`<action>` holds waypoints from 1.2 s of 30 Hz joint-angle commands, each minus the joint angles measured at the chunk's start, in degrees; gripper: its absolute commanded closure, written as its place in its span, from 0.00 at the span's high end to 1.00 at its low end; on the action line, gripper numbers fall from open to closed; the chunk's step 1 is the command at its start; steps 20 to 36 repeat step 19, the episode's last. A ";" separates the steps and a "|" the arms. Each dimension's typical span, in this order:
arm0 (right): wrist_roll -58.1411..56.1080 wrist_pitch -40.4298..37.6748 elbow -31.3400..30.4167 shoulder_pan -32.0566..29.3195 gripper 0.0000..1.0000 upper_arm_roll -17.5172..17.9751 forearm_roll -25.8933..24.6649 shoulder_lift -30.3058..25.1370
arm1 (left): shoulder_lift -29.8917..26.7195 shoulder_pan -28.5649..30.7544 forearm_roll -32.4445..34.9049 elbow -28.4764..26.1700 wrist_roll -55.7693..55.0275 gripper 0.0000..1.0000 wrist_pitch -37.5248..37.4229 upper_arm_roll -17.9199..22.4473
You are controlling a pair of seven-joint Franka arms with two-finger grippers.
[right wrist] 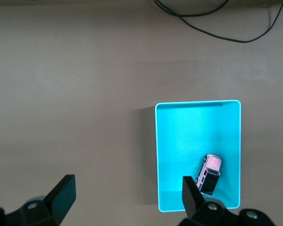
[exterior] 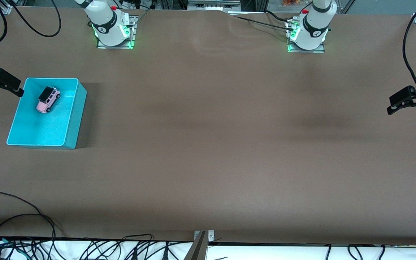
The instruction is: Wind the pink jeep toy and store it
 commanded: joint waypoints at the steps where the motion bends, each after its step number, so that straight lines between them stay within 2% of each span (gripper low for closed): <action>1: 0.38 -0.13 0.69 0.19 1.00 0.06 -1.07 0.22 | 0.65 -0.12 0.57 1.63 0.38 1.00 -0.73 -0.03; 36: 0.47 0.31 0.69 0.37 1.00 0.14 -1.59 0.30 | 0.65 -0.12 0.65 1.63 0.38 1.00 -0.73 -0.03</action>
